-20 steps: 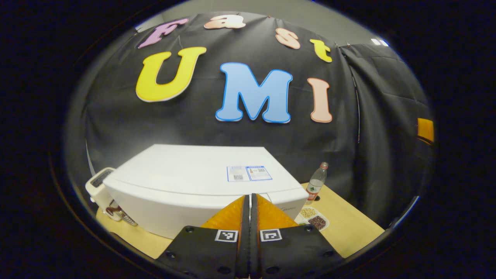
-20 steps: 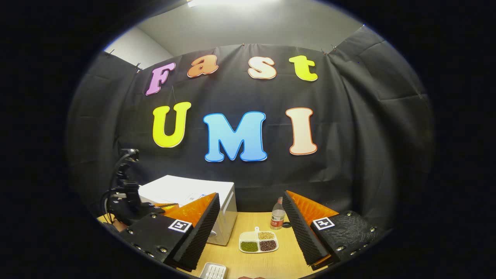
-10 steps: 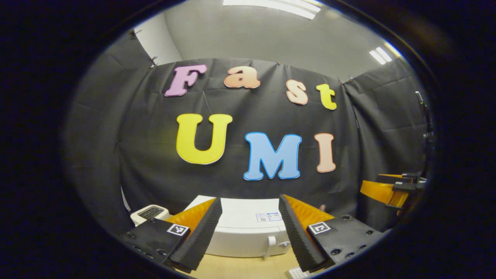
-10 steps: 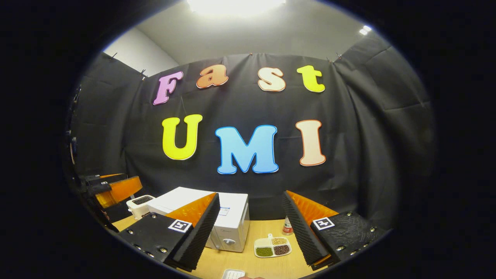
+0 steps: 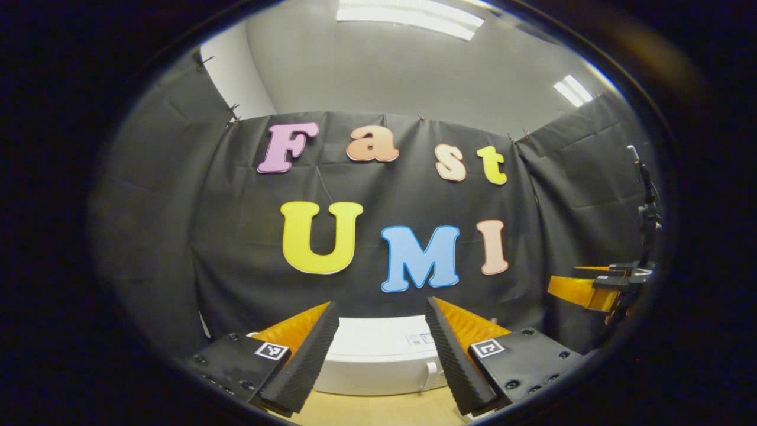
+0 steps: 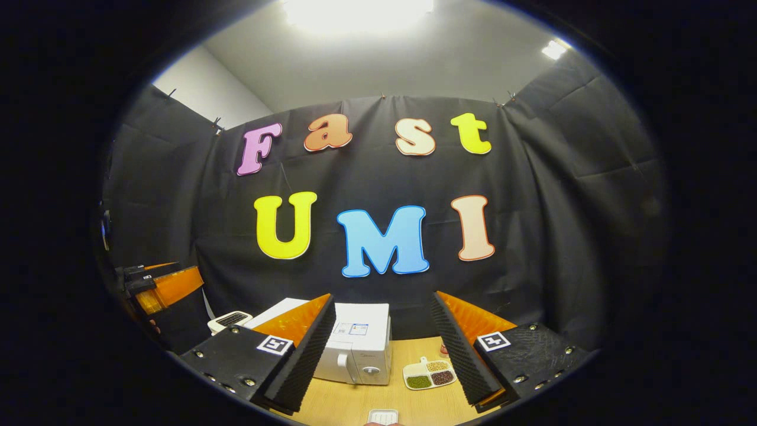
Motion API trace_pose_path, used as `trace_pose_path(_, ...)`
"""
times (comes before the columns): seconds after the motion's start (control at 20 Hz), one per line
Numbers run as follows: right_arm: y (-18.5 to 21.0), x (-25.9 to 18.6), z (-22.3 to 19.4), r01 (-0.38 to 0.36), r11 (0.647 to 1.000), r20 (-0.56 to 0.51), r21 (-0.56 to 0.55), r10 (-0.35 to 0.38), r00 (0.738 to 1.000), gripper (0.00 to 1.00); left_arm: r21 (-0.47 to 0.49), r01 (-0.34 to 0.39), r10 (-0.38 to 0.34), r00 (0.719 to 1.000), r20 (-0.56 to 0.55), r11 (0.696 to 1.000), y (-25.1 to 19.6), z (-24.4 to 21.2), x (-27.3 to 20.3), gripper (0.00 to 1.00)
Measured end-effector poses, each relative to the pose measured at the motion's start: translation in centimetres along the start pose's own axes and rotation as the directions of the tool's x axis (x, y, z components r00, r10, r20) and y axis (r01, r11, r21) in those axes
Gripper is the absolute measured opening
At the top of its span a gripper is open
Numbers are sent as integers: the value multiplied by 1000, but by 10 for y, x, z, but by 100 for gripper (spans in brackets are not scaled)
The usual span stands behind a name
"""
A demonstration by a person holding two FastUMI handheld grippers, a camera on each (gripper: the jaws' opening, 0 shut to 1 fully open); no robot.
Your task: Open the microwave oven with the left hand, put the food in, and close the microwave oven.
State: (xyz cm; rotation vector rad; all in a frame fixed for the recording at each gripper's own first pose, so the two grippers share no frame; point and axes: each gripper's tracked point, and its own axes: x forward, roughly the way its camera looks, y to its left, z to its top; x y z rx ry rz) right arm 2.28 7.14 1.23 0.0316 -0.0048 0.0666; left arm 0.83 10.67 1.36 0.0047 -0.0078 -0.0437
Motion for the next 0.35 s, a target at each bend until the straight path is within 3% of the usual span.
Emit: trace_pose_path(0.35, 1, -14, 13, 49, 999, -1, -18, -49, 999, 98, -23, 45, -45, 999, 24, 999, 3, 11, -2, 95)
